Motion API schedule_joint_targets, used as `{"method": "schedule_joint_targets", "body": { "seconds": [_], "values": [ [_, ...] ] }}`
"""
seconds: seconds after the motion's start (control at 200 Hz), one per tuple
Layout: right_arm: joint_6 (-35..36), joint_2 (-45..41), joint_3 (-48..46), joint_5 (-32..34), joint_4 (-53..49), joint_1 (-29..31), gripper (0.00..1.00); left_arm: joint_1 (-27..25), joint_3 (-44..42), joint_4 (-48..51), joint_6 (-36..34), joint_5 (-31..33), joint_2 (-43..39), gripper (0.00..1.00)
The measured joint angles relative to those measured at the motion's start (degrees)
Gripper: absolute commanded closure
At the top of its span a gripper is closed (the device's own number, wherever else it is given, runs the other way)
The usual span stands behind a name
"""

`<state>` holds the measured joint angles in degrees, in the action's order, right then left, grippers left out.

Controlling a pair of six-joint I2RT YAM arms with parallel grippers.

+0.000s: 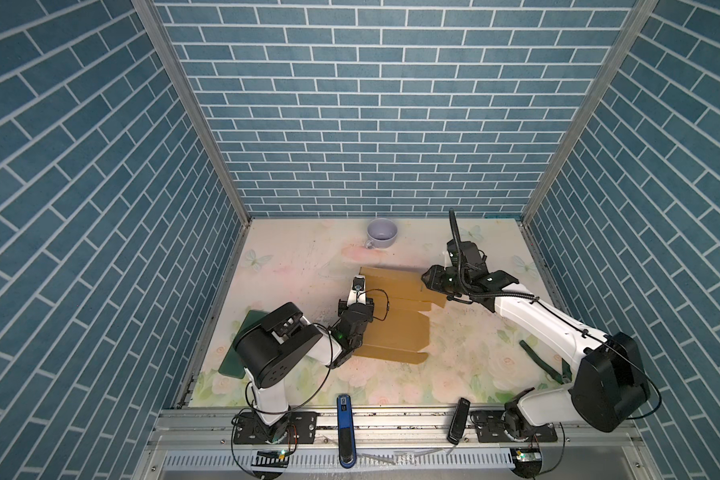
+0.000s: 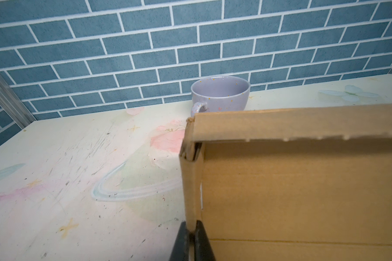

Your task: Fold the paper box

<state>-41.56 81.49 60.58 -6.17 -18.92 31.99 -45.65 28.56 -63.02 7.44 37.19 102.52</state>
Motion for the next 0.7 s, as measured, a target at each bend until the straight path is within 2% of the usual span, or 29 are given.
{"method": "schedule_joint_targets", "body": {
  "seconds": [0.245,0.7],
  "values": [
    [-0.11,1.33,0.07,-0.09,0.52,0.00,0.56,0.02,0.00,-0.35,-0.20,-0.20,0.02,0.92],
    [-2.32,3.50,0.07,-2.82,7.34,0.00,0.58,0.09,0.00,-0.72,-0.37,-1.05,0.02,0.93]
  ]
}}
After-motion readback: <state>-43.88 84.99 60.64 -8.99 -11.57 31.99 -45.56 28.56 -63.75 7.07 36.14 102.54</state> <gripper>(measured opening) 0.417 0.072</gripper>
